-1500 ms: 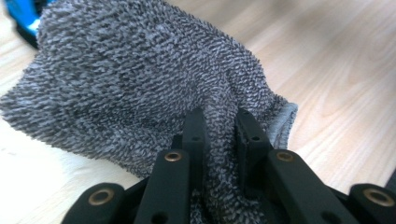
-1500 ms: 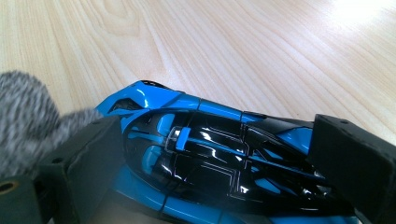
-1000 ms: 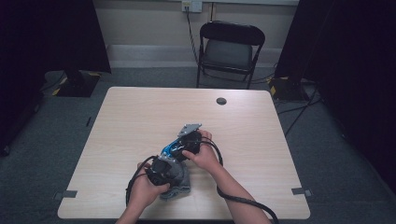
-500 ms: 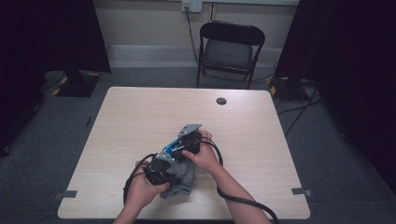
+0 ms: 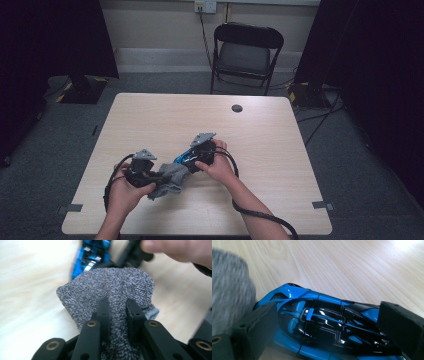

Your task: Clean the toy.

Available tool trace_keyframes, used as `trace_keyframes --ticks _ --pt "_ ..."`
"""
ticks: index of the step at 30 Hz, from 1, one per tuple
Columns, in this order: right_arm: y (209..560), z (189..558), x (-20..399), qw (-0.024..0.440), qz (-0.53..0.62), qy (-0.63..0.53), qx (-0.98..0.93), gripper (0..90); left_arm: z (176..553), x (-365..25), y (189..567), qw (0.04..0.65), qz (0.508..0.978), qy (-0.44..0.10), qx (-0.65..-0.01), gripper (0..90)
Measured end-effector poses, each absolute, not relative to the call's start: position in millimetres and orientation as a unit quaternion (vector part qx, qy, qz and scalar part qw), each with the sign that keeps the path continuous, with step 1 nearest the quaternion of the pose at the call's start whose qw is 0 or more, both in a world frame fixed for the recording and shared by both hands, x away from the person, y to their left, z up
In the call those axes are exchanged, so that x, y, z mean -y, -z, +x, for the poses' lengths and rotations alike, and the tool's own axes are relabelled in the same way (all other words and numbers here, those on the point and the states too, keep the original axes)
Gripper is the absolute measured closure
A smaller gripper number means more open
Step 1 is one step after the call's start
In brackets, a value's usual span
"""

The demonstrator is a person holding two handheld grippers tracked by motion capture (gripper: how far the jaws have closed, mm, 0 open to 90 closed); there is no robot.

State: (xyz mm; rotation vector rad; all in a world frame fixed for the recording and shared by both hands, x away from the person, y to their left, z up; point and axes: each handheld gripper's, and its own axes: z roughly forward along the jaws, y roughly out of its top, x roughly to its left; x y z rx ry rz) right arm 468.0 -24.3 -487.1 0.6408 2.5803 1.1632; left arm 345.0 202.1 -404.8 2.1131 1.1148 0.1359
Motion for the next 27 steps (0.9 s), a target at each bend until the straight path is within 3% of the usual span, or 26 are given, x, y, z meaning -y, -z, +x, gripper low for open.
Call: trace_keyframes --ticks 9,18,27 --pt "486 469 24 0.119 0.217 -0.395 -0.885 3.0 375 -223 412 0.381 0.794 -0.084 -0.466 75.5" --pt "487 469 25 0.117 0.215 -0.396 -0.885 2.9 414 -222 441 0.343 0.797 -0.102 -0.487 74.5" --pt "487 469 24 0.117 0.216 -0.395 -0.885 2.9 415 -219 455 0.334 0.781 -0.104 -0.518 59.4"
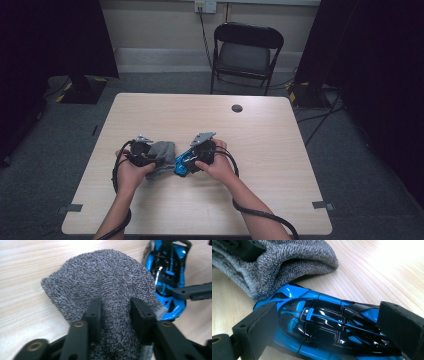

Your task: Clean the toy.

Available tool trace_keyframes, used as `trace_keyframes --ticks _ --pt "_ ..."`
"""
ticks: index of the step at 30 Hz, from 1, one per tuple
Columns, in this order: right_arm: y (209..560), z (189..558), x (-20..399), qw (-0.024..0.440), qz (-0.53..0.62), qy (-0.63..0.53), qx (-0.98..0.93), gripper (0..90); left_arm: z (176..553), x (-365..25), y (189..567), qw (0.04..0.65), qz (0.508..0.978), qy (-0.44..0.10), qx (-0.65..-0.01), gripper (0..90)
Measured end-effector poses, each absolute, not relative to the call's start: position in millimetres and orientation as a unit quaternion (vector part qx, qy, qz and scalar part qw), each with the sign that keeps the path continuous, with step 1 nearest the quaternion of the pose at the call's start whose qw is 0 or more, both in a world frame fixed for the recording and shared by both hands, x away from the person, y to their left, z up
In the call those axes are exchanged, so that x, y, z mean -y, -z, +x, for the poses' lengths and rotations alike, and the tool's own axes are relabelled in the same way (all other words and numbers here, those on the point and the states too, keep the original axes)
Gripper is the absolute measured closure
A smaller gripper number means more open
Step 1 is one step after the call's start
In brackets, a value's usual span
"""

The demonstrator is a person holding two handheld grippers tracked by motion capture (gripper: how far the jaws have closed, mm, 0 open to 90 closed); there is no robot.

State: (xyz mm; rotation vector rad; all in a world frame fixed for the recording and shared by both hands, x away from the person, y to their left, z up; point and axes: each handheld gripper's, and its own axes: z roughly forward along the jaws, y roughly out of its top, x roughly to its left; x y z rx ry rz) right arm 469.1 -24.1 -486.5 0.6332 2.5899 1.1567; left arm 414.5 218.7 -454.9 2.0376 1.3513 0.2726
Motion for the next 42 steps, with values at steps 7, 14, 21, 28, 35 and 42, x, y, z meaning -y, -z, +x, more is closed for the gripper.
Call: trace_keyframes --ticks 7,14,21,28,35,42 --pt "486 469 23 0.117 0.217 -0.392 -0.886 2.9 408 -223 452 0.345 0.746 -0.115 -0.557 56.6" --pt "486 469 23 0.116 0.217 -0.391 -0.887 2.9 419 -219 464 0.353 0.710 -0.101 -0.601 52.3" --pt "486 469 23 0.115 0.213 -0.391 -0.888 2.9 437 -211 472 0.342 0.698 -0.106 -0.621 43.7" --pt "487 469 21 0.109 0.211 -0.397 -0.887 2.9 451 -204 475 0.327 0.704 -0.117 -0.620 39.4" --pt "487 468 15 0.105 0.212 -0.394 -0.888 3.0 448 -201 481 0.300 0.740 -0.157 -0.582 50.0" --pt "486 469 13 0.103 0.215 -0.386 -0.891 2.9 446 -204 482 0.291 0.752 -0.174 -0.565 68.7"
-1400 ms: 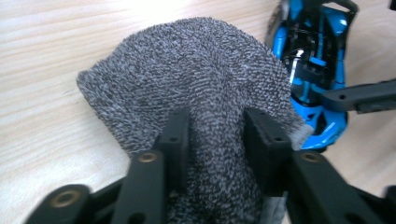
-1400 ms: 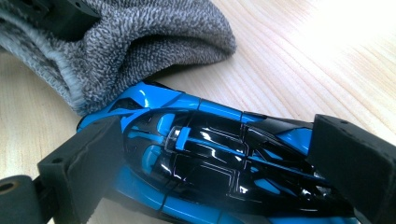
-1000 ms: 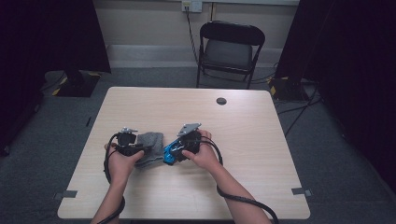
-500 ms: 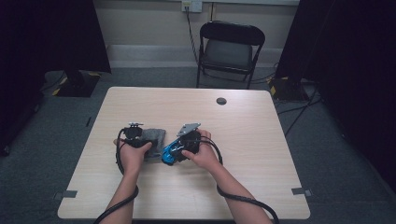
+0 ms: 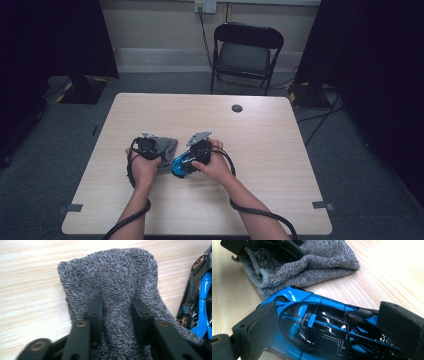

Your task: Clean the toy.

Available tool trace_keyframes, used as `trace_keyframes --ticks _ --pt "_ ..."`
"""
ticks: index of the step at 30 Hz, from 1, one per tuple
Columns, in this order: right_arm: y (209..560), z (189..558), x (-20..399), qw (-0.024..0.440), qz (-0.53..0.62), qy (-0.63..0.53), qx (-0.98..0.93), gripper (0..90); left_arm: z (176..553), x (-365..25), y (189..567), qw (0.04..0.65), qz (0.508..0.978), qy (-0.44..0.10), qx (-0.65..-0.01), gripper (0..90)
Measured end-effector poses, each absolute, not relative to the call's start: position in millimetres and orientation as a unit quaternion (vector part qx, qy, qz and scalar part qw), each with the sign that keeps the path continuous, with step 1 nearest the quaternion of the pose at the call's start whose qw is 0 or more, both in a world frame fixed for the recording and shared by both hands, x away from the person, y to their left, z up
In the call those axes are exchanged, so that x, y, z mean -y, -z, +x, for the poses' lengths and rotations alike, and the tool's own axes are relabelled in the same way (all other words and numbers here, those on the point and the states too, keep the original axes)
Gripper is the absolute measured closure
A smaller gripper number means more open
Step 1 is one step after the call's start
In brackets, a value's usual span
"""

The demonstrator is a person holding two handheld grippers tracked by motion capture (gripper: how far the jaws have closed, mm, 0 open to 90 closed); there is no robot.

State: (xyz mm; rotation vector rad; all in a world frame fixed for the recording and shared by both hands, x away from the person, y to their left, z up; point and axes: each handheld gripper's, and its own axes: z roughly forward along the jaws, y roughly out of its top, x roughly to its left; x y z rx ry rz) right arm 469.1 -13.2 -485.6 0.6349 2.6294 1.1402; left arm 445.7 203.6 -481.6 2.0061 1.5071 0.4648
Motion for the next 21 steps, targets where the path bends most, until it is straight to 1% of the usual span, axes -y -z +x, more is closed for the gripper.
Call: trace_keyframes --ticks 5,8,12,14,17,20,21 --pt "486 469 14 0.103 0.215 -0.389 -0.890 2.9 449 -209 480 0.301 0.758 -0.164 -0.555 75.3" --pt "487 469 15 0.105 0.214 -0.394 -0.888 2.9 453 -209 477 0.319 0.762 -0.166 -0.538 76.3" --pt "488 470 16 0.104 0.213 -0.397 -0.887 3.0 465 -199 470 0.327 0.790 -0.172 -0.489 76.2" --pt "488 470 17 0.105 0.214 -0.397 -0.886 2.9 472 -189 471 0.324 0.807 -0.161 -0.467 75.9" --pt "488 471 17 0.109 0.223 -0.400 -0.882 3.0 477 -177 475 0.339 0.812 -0.152 -0.450 73.3" --pt "488 471 18 0.109 0.221 -0.400 -0.883 3.0 477 -169 477 0.347 0.815 -0.158 -0.437 67.2" --pt "488 471 17 0.108 0.221 -0.399 -0.883 3.0 478 -167 477 0.349 0.813 -0.163 -0.438 63.0"
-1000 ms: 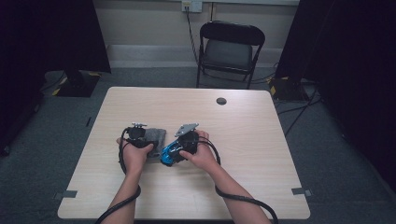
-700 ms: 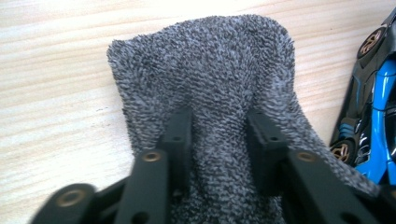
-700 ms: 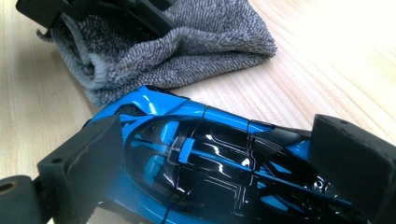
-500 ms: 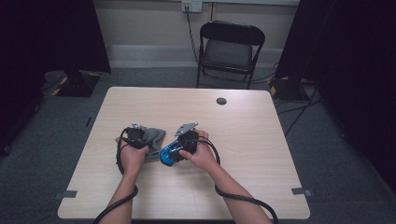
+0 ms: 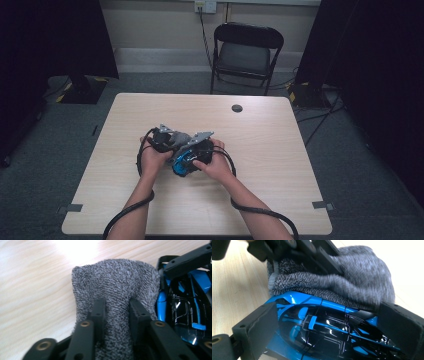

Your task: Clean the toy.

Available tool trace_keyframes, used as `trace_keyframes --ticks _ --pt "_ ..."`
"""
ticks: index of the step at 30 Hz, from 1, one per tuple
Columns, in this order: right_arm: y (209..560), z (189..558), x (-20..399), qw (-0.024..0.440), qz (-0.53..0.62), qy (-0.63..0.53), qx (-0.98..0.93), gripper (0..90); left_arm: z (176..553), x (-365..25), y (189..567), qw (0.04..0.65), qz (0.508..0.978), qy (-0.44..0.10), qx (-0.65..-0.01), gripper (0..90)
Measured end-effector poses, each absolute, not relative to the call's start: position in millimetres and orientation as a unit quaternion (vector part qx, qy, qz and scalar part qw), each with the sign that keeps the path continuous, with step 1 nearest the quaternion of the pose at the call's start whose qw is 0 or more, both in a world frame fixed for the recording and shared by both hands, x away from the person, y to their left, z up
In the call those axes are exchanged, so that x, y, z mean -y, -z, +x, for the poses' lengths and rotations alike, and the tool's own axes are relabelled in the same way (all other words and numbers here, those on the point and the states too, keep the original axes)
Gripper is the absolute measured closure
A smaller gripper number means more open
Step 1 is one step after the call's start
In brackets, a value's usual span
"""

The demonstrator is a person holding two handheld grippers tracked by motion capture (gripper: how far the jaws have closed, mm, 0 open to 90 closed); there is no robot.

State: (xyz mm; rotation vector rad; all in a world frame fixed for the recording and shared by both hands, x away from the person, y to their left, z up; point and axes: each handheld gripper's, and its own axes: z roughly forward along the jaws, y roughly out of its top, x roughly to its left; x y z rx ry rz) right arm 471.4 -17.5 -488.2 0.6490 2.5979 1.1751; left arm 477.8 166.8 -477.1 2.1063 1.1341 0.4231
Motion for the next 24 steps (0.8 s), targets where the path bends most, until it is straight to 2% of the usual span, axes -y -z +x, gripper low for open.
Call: trace_keyframes --ticks 6,11,20,24 --pt "488 470 17 0.110 0.225 -0.400 -0.882 2.9 476 -173 471 0.371 0.779 -0.179 -0.472 52.4" --pt "488 471 17 0.109 0.224 -0.399 -0.882 2.9 468 -183 459 0.357 0.774 -0.208 -0.480 42.6" --pt "488 470 17 0.111 0.226 -0.400 -0.881 2.9 461 -185 478 0.336 0.788 -0.164 -0.490 39.6" --pt "487 470 17 0.112 0.229 -0.396 -0.882 2.8 464 -183 485 0.320 0.797 -0.173 -0.482 44.4"
